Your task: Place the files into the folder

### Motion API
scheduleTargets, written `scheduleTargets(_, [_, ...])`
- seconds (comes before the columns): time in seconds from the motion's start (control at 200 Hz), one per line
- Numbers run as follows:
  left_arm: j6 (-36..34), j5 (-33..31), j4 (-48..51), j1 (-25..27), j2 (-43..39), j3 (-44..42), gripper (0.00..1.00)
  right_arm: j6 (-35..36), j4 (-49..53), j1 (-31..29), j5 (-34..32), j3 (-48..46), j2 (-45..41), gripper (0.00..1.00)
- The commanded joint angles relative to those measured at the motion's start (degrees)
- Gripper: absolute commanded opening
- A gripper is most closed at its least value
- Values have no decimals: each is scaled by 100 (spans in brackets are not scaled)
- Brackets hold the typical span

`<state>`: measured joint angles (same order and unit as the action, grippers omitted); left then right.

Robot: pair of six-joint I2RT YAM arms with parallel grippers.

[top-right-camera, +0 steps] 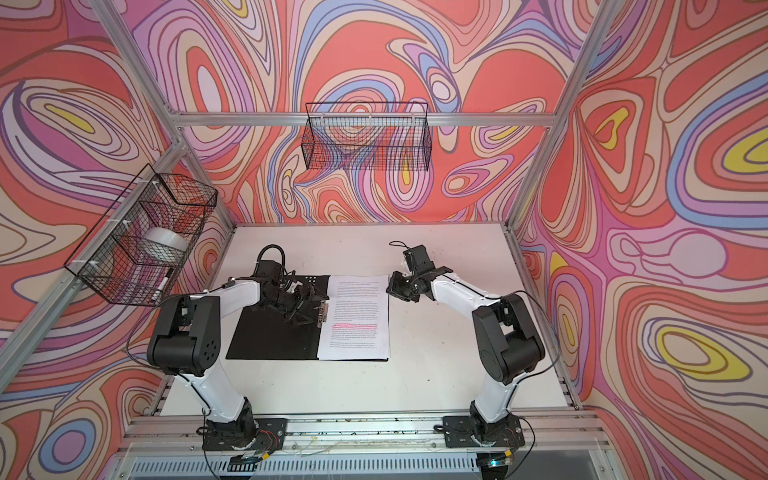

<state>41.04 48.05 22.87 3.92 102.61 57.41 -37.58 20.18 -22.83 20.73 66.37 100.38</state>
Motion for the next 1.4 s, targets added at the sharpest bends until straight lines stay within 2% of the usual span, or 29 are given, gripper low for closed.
scheduleTargets(0.0, [194,68,-176,135,192,53,100,3,25,37,-96,-104,-183,20])
scheduleTargets(0.406, [791,229,-449,707,771,447,100,77,126,40,-225,-111,-282,19])
scheduleTargets(0.636, [1032,79,-743,1128,1142,966,100,153,209,102,-271,-98,-341,19])
scheduleTargets(0.746, [1072,71,-742,1162,1296,1096,100,213,290,144,-298,-73,-409,20])
scheduleTargets(0.912, [174,-278,193,1014,1040,1098,100,665,1122,138,-479,462,-352,20])
scheduleTargets(1.087, [-393,-597,881,597,532,1068,100,1174,2131,114,-580,1184,-279,21])
scheduleTargets(1.172, [-881,-497,1166,435,483,1405,100,1413,2882,-26,-827,1838,-55,22])
scheduleTargets(1.262, [-1697,-811,1950,261,580,2052,100,1633,3632,-277,-1017,2673,381,24])
scheduleTargets(1.392, [-2123,-1151,2023,-15,290,2102,100,1819,4324,-719,-1070,3736,919,24])
